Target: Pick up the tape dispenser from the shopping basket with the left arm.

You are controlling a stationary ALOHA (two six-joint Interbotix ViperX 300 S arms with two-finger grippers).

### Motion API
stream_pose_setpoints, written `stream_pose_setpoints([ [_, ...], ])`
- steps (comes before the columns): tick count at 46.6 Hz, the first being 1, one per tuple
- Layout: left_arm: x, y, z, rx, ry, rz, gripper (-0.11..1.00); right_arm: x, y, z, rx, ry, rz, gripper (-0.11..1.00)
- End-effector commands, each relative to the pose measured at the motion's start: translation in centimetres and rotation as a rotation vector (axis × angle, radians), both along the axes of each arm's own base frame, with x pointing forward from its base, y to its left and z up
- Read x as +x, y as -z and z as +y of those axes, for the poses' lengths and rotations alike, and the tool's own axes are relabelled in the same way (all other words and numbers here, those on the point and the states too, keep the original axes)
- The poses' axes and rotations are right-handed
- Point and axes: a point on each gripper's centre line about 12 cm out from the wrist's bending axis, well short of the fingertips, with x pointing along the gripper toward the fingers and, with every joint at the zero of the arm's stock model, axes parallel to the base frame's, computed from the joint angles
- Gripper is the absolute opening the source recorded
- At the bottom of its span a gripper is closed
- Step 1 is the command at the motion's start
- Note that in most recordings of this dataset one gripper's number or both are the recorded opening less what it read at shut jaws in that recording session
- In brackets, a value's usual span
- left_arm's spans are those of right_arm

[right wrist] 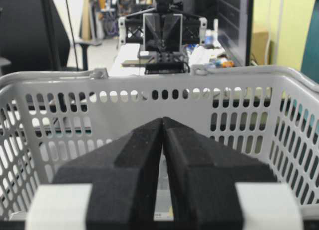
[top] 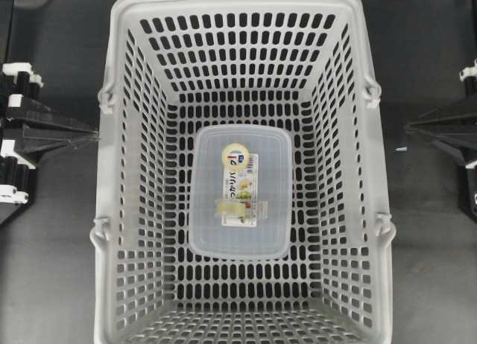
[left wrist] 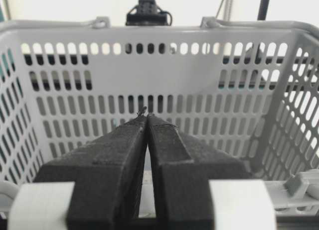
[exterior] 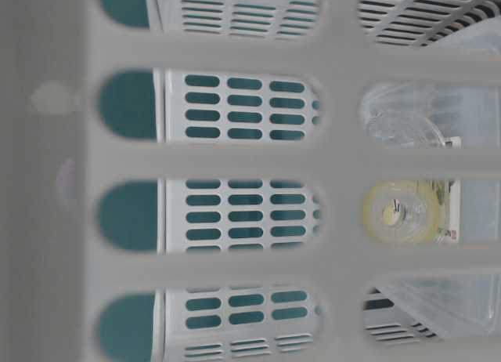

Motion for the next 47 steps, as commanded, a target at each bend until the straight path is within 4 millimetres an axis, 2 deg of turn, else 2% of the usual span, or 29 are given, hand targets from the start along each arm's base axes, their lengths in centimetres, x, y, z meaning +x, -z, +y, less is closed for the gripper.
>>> stream_pose_setpoints([
  [1,0.3,-2.0,-0.2,0.029,0.014,-0.015,0.06,0.2,-0.6,-0.1,0.009,0.004,-0.018,0.00],
  [4,0.6,-3.1,-0.2,0.022,0.011,0.026,0.01,0.2,-0.6,-0.1,0.012,0.006,-0.021,0.05],
  [7,0.9,-4.5,-0.1,0.019,0.006,0.072,0.00,0.3,-0.5,-0.1,0.014,0.004,-0.017,-0.01],
  [12,1.6,-6.0,-0.1,0.021,0.002,0.153,0.00,0.3,-0.6,-0.1,0.015,0.004,-0.020,-0.01],
  [20,4.2,-8.2,-0.6,0.035,0.018,0.275,0.00,0.3,-0.5,-0.1,0.021,0.004,-0.009,-0.01],
  [26,7.1,-8.2,-1.1,0.043,0.033,0.373,0.00,0.4,-0.2,0.0,0.047,-0.001,0.020,-0.01],
  [33,10.5,-7.4,-1.5,0.043,0.041,0.474,0.00,0.4,0.2,0.2,0.070,-0.012,0.083,0.00],
  [39,12.9,-6.7,-1.7,0.042,0.041,0.540,0.00,0.3,0.8,0.3,0.069,-0.016,0.140,0.12],
  [47,16.1,-5.4,-2.1,0.046,0.044,0.644,0.00,0.0,0.9,0.3,0.068,-0.015,0.169,0.51],
])
